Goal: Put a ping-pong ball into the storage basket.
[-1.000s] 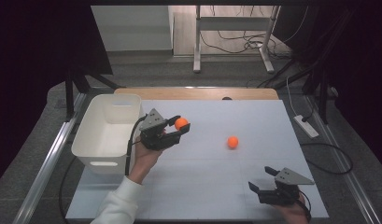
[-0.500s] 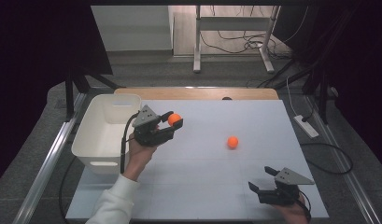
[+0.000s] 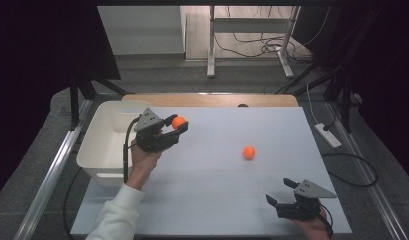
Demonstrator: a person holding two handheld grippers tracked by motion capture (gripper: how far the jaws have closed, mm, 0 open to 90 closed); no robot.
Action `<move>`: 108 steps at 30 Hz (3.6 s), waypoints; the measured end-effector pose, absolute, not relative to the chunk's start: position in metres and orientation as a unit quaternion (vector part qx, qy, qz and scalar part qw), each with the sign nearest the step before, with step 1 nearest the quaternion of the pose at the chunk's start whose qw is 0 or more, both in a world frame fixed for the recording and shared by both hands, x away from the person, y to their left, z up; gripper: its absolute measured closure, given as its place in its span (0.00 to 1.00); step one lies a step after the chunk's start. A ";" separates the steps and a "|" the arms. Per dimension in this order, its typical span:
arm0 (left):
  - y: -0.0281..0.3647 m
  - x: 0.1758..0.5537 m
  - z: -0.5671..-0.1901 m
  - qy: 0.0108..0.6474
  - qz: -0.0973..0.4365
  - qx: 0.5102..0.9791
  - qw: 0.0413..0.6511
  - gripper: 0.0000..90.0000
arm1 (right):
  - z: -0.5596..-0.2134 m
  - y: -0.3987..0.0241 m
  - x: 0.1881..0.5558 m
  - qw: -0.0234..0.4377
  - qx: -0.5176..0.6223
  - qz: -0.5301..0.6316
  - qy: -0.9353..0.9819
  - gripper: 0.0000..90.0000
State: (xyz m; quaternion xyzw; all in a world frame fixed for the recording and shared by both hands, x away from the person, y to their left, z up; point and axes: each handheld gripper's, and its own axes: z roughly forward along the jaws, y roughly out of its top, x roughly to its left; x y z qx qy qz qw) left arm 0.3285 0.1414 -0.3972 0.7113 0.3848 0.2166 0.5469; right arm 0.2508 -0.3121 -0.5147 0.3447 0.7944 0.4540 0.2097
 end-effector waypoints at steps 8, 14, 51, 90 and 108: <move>0.148 0.333 -0.398 0.396 0.220 0.706 0.544 0.56 | -0.514 -0.312 0.251 0.211 0.343 0.457 0.793 0.14; 0.154 0.335 -0.398 0.404 0.220 0.703 0.542 0.56 | -0.515 -0.312 0.251 0.211 0.343 0.455 0.794 0.14; 0.188 0.344 -0.392 0.439 0.247 0.688 0.522 0.56 | -0.514 -0.313 0.251 0.212 0.342 0.456 0.794 0.14; 0.249 0.357 -0.387 0.508 0.290 0.658 0.473 0.56 | -0.515 -0.311 0.252 0.209 0.342 0.457 0.794 0.14; 0.252 0.377 -0.398 0.529 0.289 0.671 0.432 0.56 | -0.515 -0.311 0.252 0.211 0.343 0.456 0.794 0.14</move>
